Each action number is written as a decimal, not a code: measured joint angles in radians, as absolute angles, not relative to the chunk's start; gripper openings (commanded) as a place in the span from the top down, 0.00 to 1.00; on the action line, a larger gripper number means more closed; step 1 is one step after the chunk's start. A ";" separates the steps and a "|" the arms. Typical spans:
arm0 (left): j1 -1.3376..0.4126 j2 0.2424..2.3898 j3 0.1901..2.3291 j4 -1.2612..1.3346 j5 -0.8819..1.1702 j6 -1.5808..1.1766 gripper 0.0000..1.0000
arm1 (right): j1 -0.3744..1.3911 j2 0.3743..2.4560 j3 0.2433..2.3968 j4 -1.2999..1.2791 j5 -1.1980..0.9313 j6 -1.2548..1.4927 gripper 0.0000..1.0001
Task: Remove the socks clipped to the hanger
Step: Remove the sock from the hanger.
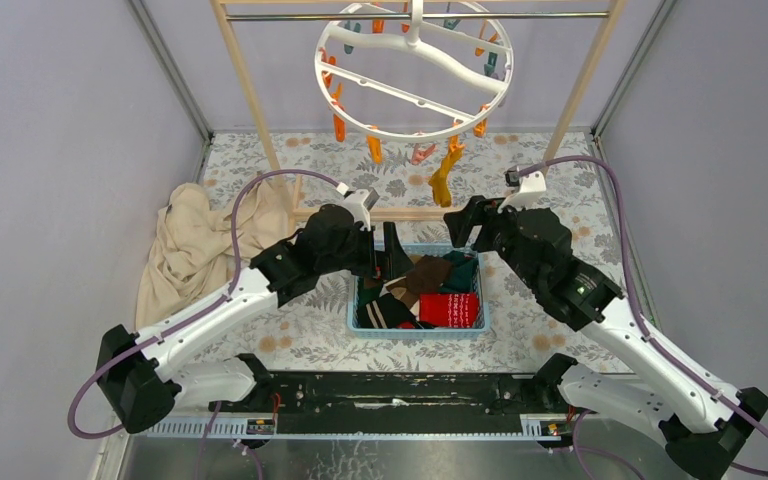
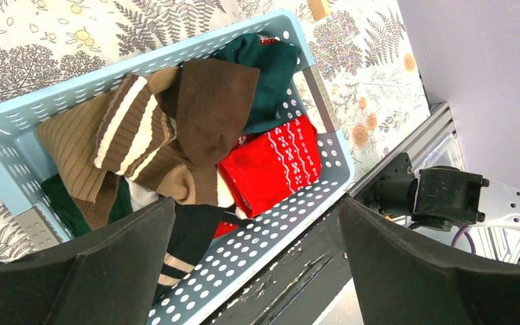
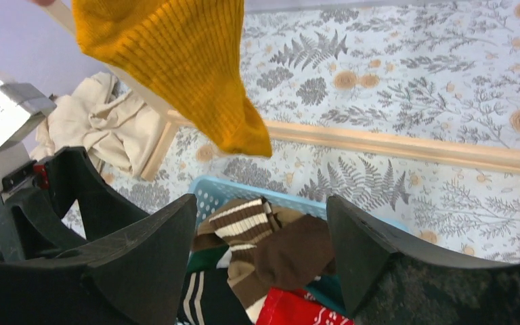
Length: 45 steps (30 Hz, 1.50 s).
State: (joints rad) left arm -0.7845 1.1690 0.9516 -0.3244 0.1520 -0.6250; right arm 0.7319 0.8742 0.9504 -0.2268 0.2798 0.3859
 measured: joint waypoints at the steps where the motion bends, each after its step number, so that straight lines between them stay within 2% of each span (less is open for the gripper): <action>1: -0.785 1.168 0.952 -0.326 0.152 -0.625 0.01 | 0.732 0.874 0.941 -0.197 0.287 0.382 0.21; 13: -0.785 1.156 0.951 -0.334 0.152 -0.625 0.01 | 0.732 0.917 0.877 0.063 0.296 0.340 0.17; 22: -0.785 1.156 0.945 -0.336 0.152 -0.625 0.01 | 0.750 0.987 0.877 0.133 0.314 0.320 0.14; 30: -0.785 1.150 0.942 -0.338 0.150 -0.622 0.01 | 0.791 1.060 0.881 0.145 0.414 0.302 0.15; 33: -0.785 1.149 0.942 -0.340 0.150 -0.618 0.01 | 0.791 1.080 0.883 0.157 0.459 0.303 0.22; 41: -0.783 1.148 0.942 -0.371 0.145 -0.600 0.01 | 0.791 1.098 0.883 0.248 0.477 0.290 0.53; 45: -0.781 1.148 0.942 -0.376 0.140 -0.598 0.01 | 0.791 1.089 0.882 0.279 0.467 0.279 0.64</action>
